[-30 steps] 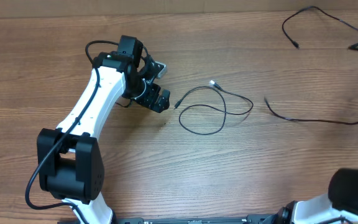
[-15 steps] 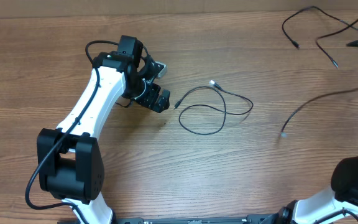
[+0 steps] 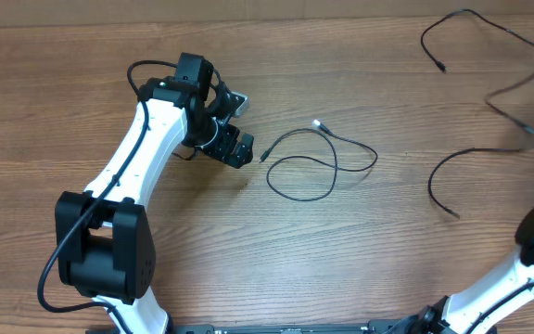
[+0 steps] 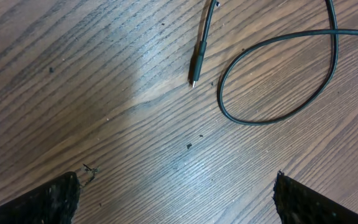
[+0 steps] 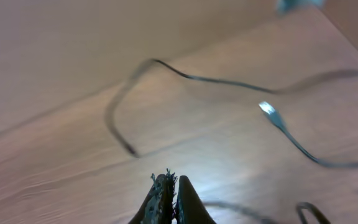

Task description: Untangle cables

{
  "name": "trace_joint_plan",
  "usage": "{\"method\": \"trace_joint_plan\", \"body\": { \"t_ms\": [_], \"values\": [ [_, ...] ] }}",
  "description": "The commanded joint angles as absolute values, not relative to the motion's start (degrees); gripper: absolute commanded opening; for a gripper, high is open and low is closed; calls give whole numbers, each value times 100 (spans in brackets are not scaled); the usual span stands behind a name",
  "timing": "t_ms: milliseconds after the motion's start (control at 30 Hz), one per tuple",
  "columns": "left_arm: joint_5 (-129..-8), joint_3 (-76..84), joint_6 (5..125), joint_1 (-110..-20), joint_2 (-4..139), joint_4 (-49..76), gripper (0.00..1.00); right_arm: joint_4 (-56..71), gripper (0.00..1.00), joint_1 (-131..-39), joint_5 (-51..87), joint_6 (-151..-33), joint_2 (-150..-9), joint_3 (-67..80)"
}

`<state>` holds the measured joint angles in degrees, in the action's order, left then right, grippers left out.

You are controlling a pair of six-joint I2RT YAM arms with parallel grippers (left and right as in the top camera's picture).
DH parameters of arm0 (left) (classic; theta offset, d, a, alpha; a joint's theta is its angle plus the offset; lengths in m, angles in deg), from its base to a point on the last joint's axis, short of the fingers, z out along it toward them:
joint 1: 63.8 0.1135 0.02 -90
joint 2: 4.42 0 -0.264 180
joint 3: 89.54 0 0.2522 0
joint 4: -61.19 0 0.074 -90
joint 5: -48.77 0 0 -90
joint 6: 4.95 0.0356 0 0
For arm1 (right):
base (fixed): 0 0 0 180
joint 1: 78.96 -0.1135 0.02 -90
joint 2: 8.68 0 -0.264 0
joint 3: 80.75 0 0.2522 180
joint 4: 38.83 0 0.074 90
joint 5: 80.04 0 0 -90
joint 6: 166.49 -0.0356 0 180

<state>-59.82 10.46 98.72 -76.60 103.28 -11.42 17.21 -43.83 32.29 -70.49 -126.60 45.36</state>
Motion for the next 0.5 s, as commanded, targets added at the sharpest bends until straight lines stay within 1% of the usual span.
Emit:
{"method": "trace_joint_plan", "body": {
  "t_ms": [0, 133, 300, 333, 367, 400, 433, 467],
  "values": [
    [-5984, 1050, 9855, -7732, 10396, -1139, 99, 1603, 4, -3985, 3056, -7073, -13015, 4508],
    [-5986, 1050, 9855, -7732, 10396, -1139, 100, 1498, 4, -3557, 3058, -7075, -13303, 4508],
    [-5986, 1050, 9855, -7732, 10396, -1139, 100, 1393, 5, -3036, 3061, -7234, -13342, 4508],
    [-5984, 1050, 9855, -7732, 10396, -1139, 100, 1378, 11, -2929, 3058, -7344, -13342, 4508],
    [-5986, 1050, 9855, -7732, 10396, -1139, 100, 1382, 34, -2844, 3063, -7442, -13342, 4508],
    [-5986, 1050, 9855, -7732, 10396, -1139, 99, 1409, 52, -2754, 3065, -7567, -13342, 4508],
    [-5986, 1050, 9855, -7732, 10396, -1139, 99, 1441, 80, -2685, 3069, -7661, -13342, 4508],
    [-5984, 1050, 9855, -7732, 10396, -1139, 100, 1472, 88, -2621, 3135, -7696, -13342, 4508]
  ]
}}
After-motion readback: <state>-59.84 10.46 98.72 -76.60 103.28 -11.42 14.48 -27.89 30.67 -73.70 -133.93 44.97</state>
